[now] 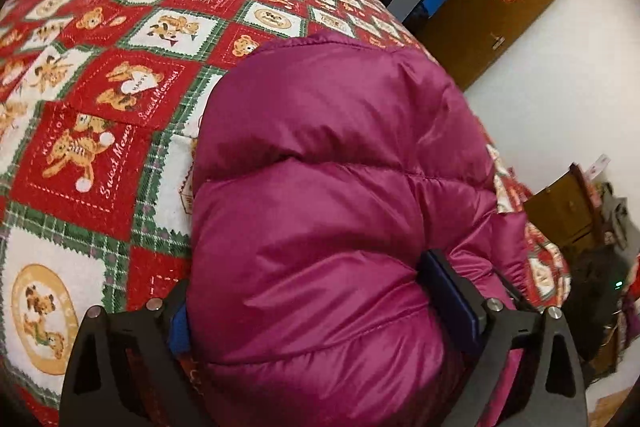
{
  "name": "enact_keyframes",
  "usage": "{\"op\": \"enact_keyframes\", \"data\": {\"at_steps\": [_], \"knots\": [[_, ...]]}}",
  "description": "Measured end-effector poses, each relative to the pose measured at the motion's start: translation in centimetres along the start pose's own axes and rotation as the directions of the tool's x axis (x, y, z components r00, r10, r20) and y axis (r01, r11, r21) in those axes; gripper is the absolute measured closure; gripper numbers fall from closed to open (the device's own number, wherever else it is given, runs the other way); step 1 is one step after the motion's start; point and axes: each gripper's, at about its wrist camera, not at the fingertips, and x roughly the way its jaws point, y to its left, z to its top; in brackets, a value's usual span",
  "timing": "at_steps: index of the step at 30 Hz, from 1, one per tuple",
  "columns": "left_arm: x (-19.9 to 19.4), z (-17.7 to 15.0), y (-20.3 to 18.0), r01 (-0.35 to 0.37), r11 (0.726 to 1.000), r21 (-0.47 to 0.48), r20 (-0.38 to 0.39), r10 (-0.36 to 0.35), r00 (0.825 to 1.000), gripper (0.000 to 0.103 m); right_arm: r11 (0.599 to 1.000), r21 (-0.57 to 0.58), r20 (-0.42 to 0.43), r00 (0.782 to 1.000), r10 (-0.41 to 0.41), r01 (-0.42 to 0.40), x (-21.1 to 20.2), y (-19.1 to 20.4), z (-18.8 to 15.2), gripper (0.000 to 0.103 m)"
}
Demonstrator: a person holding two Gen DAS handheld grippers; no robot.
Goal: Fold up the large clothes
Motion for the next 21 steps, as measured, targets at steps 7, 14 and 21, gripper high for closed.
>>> {"op": "enact_keyframes", "data": {"at_steps": [7, 14, 21], "knots": [[0.2, 0.1, -0.1, -0.043, 0.999, 0.02, -0.006, 0.043, 0.999, 0.007, 0.992, -0.118, -0.07, 0.996, -0.049, 0.04, 1.9, 2.3, 1.0, 0.014], [0.6, -0.1, -0.4, -0.106, 0.993, 0.051, 0.007, 0.106, 0.994, 0.008, 0.986, -0.157, -0.09, 0.993, -0.078, 0.063, 2.4, 2.7, 0.8, 0.025], [-0.3, -0.9, -0.5, -0.116, 0.99, 0.076, 0.013, 0.115, 0.993, 0.023, 0.98, -0.185, -0.092, 0.992, -0.09, 0.071, 1.6, 4.8, -0.7, 0.055]]}}
